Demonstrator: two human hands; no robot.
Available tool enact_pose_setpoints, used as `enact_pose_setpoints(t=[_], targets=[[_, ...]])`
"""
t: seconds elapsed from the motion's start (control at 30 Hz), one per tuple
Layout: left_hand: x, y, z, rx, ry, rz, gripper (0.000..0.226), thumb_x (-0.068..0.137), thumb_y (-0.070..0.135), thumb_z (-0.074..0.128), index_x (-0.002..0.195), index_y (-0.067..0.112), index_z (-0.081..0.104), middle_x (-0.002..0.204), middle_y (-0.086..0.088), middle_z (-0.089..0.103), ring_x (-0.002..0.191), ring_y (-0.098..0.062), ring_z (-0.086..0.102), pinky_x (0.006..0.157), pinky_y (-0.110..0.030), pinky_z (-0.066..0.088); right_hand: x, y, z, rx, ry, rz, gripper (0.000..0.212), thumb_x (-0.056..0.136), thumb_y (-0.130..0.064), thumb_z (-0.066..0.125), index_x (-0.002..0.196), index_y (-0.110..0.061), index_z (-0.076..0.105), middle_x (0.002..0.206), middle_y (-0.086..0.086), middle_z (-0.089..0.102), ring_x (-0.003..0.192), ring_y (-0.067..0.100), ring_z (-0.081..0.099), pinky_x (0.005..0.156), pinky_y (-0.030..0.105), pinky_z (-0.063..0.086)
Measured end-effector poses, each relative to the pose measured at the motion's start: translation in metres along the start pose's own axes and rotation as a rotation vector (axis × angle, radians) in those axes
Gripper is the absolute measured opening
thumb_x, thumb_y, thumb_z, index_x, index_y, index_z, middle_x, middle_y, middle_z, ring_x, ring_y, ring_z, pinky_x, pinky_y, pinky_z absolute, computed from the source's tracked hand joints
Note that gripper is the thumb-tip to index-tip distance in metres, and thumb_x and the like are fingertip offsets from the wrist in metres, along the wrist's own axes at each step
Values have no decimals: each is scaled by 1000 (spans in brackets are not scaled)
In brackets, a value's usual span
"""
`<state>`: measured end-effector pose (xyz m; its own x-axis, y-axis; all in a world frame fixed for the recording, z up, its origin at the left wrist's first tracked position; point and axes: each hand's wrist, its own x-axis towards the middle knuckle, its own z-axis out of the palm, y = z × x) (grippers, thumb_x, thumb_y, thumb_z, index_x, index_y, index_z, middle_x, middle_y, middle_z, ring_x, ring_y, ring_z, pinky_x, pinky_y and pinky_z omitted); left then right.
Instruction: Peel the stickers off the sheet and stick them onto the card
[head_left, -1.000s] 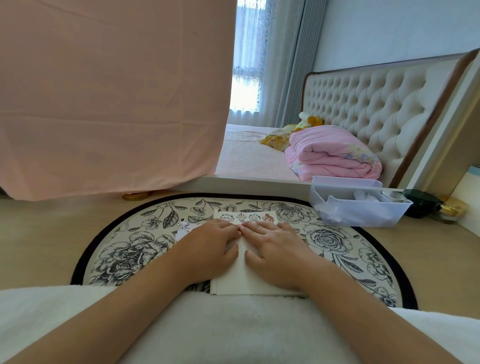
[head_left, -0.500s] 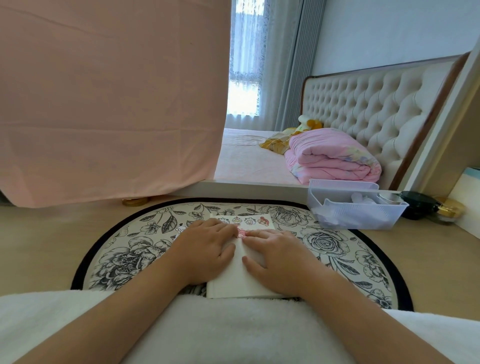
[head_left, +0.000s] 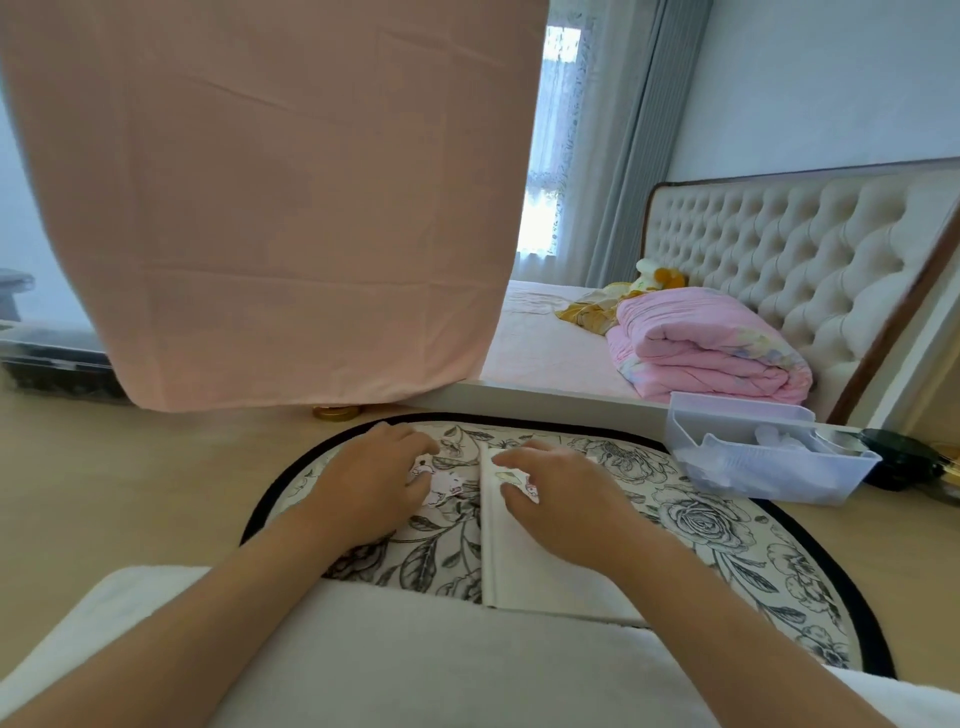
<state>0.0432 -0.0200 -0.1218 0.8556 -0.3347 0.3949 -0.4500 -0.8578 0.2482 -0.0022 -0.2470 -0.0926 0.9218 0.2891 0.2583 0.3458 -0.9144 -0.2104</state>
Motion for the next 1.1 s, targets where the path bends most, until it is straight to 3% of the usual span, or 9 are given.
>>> enact_pose_setpoints(t=[0.1,0.3,0.47,0.6,0.67,0.8,0.9,1.0,1.1], targets=[[-7,-16,3,-30,-31,-45,34,95,33,54,128,29,59,123,12,59,115,-9,49,94,-23,40,20,-16,9,14,-35,-23,33,101,-38,50,132,-37,61,130,-18,60,108,10,59,91,29,46],[-7,-24,9,-50,-92,-36,34,95,39,54,126,29,63,124,10,56,117,-11,43,99,-30,40,51,-32,22,-174,-129,-92,37,100,-44,51,135,-34,61,137,-10,59,126,16,51,100,34,43],[-7,-28,8,-80,-98,-47,35,94,41,55,127,31,62,125,11,54,120,-12,41,103,-34,38,62,-28,31,-204,-144,-112,32,97,-51,55,110,-29,73,112,-12,64,109,13,55,90,34,48],[-6,-27,8,-78,-94,-44,36,94,38,53,130,35,56,125,10,53,122,-13,40,104,-35,37,58,-24,37,-212,-88,-158,36,103,-45,41,106,-30,74,107,-12,63,101,12,57,81,32,48],[-7,-26,7,-76,-93,-43,32,94,37,53,127,38,57,123,10,52,121,-13,40,103,-35,37,56,-24,39,-205,-19,-159,33,101,-42,44,98,-30,75,98,-14,65,94,10,60,73,28,46],[-9,-23,6,-59,-99,-43,27,96,37,51,121,39,60,122,12,51,119,-12,40,103,-33,36,52,-28,34,-30,62,-60,15,90,-37,61,93,-37,76,91,-21,70,84,0,60,72,24,48],[-9,-19,7,-68,-64,-44,26,97,35,50,121,36,61,121,12,54,118,-11,42,101,-32,37,50,-26,33,112,85,33,12,87,-35,63,87,-37,75,84,-22,71,69,-3,56,70,24,47],[-7,-5,5,-244,74,-56,24,97,34,55,120,34,63,115,18,59,112,-5,48,98,-28,41,49,-24,28,345,150,116,11,87,-31,66,82,-34,76,77,-20,71,67,-5,59,69,23,49],[-6,12,1,-526,64,-135,15,93,35,63,107,34,68,94,18,68,91,1,59,81,-22,47,43,-24,16,655,123,217,14,90,-23,68,80,-25,77,65,-12,69,54,0,54,62,19,46]])
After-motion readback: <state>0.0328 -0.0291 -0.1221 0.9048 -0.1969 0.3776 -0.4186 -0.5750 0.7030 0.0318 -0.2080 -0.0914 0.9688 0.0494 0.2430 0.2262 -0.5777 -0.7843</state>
